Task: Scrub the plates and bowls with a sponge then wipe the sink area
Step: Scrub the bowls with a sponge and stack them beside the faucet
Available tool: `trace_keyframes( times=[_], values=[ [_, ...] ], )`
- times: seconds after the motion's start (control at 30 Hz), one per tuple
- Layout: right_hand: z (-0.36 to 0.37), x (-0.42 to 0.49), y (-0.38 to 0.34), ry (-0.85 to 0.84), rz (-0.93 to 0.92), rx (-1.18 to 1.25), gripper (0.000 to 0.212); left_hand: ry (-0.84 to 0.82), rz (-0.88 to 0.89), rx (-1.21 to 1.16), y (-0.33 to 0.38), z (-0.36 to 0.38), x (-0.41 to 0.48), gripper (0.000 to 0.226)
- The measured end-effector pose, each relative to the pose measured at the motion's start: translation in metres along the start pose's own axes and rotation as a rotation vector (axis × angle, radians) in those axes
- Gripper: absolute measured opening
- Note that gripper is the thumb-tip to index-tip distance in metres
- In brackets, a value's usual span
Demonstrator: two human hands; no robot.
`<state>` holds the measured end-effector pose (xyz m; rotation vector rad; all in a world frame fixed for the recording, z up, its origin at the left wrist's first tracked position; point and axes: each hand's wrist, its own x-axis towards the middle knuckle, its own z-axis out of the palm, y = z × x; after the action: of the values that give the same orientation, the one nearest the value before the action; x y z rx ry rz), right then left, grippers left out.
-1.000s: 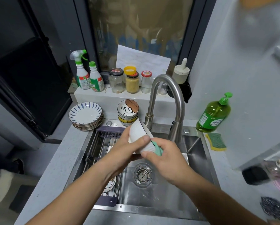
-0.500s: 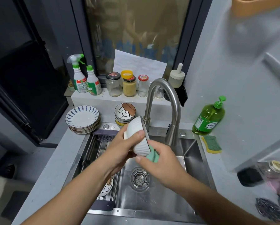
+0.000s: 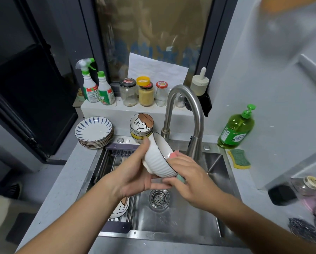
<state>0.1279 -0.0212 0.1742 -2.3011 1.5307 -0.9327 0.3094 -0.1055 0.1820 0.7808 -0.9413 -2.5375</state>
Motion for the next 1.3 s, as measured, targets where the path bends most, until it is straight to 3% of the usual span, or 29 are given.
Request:
trace_keyframes(
  times=[0.1, 0.17, 0.23, 0.33, 0.47, 0.57, 0.7, 0.83, 0.9, 1.03, 1.13, 1.23, 1.3],
  values=[
    [-0.002, 0.004, -0.012, -0.009, 0.191, 0.22, 0.009, 0.09, 0.192, 0.072, -0.015, 0.0, 0.004, 0.118],
    [-0.004, 0.008, -0.02, -0.007, 0.323, 0.312, 0.009, 0.21, 0.276, 0.138, -0.02, 0.004, 0.005, 0.104],
    [-0.005, 0.012, -0.03, 0.015, 0.382, 0.414, 0.006, 0.251, 0.288, 0.164, -0.022, 0.007, 0.004, 0.094],
    [-0.005, 0.016, -0.041, 0.033, 0.378, 0.527, 0.009, 0.163, 0.208, 0.12, -0.016, 0.009, 0.0, 0.1],
    [-0.009, 0.012, -0.028, -0.057, 0.117, 0.178, 0.031, 0.08, 0.125, 0.017, -0.006, 0.002, -0.006, 0.101],
    [-0.016, 0.011, -0.011, -0.104, 0.028, -0.029, 0.04, 0.017, 0.029, -0.038, -0.002, -0.004, -0.004, 0.105],
    [-0.012, 0.012, -0.012, -0.115, 0.126, 0.137, 0.031, 0.015, -0.013, 0.018, -0.004, -0.004, -0.003, 0.106],
    [-0.01, 0.009, -0.021, -0.076, 0.328, 0.394, 0.008, 0.145, 0.173, 0.11, -0.024, 0.001, 0.0, 0.118],
    [-0.007, 0.009, -0.031, -0.032, 0.357, 0.461, 0.006, 0.213, 0.224, 0.129, -0.028, 0.005, 0.001, 0.116],
    [-0.008, 0.004, -0.033, -0.021, 0.103, 0.133, 0.031, 0.11, 0.111, -0.036, -0.016, 0.013, -0.01, 0.092],
    [-0.019, -0.002, -0.016, -0.077, -0.033, -0.059, 0.039, 0.04, -0.034, -0.034, -0.011, 0.003, -0.01, 0.103],
    [-0.017, -0.003, -0.012, -0.095, -0.028, -0.036, 0.035, -0.003, -0.107, -0.031, -0.008, 0.004, -0.008, 0.112],
    [-0.013, -0.004, -0.016, -0.128, 0.07, 0.089, 0.029, 0.007, -0.078, -0.023, -0.01, 0.008, -0.007, 0.111]
  ],
)
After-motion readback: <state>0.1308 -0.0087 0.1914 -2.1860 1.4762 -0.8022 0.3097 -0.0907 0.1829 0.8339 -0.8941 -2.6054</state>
